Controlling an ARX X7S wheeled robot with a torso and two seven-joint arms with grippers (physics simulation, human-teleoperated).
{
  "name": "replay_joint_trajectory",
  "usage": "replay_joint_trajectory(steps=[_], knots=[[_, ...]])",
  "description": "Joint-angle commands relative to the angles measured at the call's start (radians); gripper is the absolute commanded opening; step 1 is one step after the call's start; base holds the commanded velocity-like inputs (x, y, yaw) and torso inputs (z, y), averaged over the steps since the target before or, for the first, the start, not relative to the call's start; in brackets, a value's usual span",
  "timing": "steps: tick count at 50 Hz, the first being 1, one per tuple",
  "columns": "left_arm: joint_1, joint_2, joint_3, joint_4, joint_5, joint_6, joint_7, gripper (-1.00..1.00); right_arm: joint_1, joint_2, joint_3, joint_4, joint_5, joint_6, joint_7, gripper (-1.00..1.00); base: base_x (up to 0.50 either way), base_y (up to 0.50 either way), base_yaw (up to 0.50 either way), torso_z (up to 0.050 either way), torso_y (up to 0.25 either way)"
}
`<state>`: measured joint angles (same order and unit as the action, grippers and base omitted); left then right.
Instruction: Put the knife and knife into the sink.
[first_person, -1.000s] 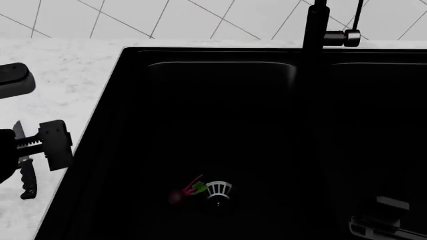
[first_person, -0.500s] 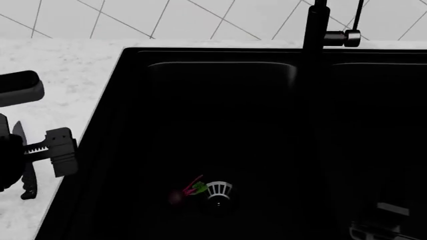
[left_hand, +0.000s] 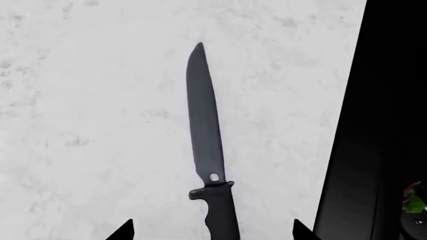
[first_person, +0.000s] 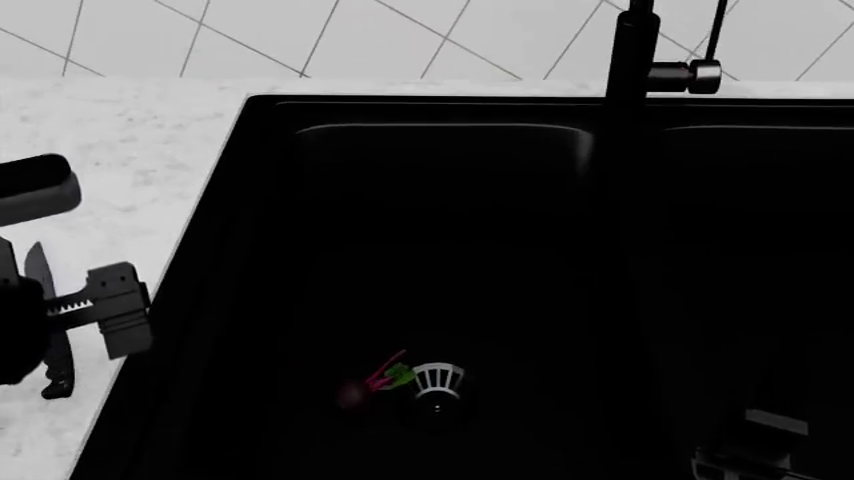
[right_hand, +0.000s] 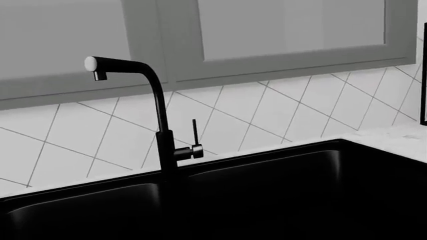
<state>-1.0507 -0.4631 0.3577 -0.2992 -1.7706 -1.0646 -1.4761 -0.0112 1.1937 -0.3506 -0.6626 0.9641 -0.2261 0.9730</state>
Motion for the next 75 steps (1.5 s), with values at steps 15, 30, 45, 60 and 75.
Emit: replay_joint_trajectory(steps=[15,30,45,60,75], knots=[[0.013,0.037,0.016,-0.131,0.079,0.051,0.131,1.0,0.015,-0.035,0.011,0.015,-0.021,0.02,-0.03,1.0,0.0,0.0,0.0,0.0,0.0],[0.053,0.047,0.031,-0.174,0.076,0.053,0.154,1.0,0.001,-0.034,0.018,0.014,-0.027,0.016,-0.023,1.0,0.0,0.0,0.0,-0.001,0.0],[0.104,0.049,0.03,-0.175,0.067,0.068,0.167,-1.0,-0.021,-0.025,0.032,0.002,-0.036,0.006,-0.003,1.0,0.0,0.0,0.0,-0.003,0.0],[0.101,0.032,0.019,-0.067,0.106,0.115,0.214,-1.0,-0.039,-0.027,0.038,0.012,-0.036,-0.007,-0.01,1.0,0.0,0.0,0.0,-0.003,0.0],[-0.051,0.039,0.005,0.061,0.11,0.111,0.224,-1.0,-0.025,-0.038,0.035,0.022,-0.033,0.003,-0.027,1.0,0.0,0.0,0.0,-0.001,0.0]])
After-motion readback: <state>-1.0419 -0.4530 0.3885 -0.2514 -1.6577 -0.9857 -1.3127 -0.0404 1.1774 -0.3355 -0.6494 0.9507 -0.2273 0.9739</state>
